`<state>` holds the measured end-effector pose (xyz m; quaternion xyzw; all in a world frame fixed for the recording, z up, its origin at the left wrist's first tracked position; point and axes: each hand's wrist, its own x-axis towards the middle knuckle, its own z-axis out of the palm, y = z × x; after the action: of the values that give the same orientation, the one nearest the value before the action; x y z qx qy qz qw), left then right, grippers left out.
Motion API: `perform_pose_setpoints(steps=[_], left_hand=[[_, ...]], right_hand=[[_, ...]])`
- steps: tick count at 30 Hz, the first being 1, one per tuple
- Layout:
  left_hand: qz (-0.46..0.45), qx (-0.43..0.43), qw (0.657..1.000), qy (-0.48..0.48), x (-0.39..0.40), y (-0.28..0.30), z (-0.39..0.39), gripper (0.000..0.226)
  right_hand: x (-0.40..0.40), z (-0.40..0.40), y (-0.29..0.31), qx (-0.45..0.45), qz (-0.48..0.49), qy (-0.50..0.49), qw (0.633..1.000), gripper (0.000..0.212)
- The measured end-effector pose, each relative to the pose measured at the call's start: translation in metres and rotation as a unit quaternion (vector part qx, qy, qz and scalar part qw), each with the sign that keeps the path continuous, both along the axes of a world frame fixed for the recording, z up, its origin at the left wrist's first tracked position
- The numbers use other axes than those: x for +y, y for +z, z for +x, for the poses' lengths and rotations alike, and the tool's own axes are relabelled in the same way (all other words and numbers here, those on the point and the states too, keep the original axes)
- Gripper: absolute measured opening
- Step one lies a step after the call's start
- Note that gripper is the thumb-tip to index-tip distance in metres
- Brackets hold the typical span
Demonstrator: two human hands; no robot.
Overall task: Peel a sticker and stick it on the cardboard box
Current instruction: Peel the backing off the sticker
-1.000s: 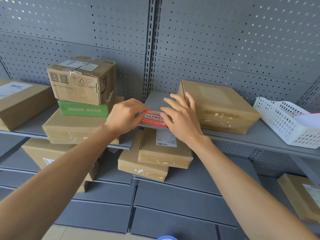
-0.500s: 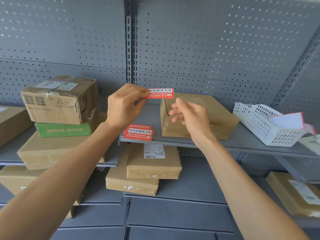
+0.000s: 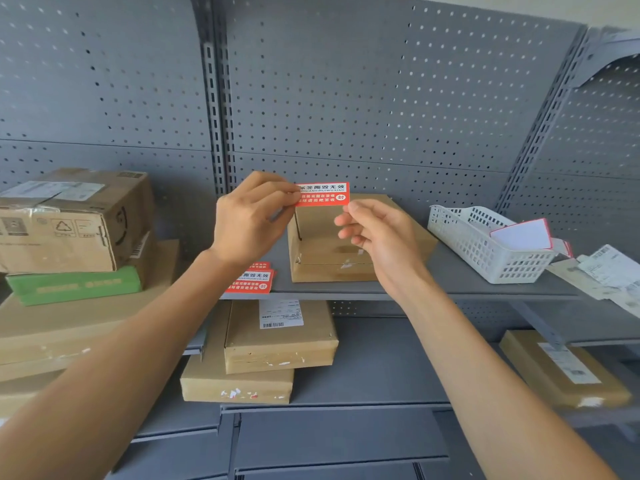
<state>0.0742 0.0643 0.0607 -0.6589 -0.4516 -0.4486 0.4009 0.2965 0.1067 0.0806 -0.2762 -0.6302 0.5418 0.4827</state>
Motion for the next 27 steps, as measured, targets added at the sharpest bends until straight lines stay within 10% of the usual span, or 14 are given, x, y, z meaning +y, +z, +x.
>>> perform_pose_setpoints(steps=[11, 19, 27], left_hand=[[-0.160, -0.077, 0.984, 0.002, 0.004, 0.005, 0.040, 0.048], [-0.185, -0.241, 0.943, -0.133, -0.006, 0.031, 0.085, 0.007], [-0.218, -0.324, 0.904, -0.174, -0.011, 0.035, 0.096, 0.016]], right_hand=[[0.009, 0.009, -0.002, -0.008, 0.087, -0.082, 0.993, 0.014], [0.000, 0.008, -0.004, -0.063, 0.229, -0.118, 0.964, 0.017], [-0.002, 0.013, 0.002, -0.095, 0.297, -0.139, 0.940, 0.019]])
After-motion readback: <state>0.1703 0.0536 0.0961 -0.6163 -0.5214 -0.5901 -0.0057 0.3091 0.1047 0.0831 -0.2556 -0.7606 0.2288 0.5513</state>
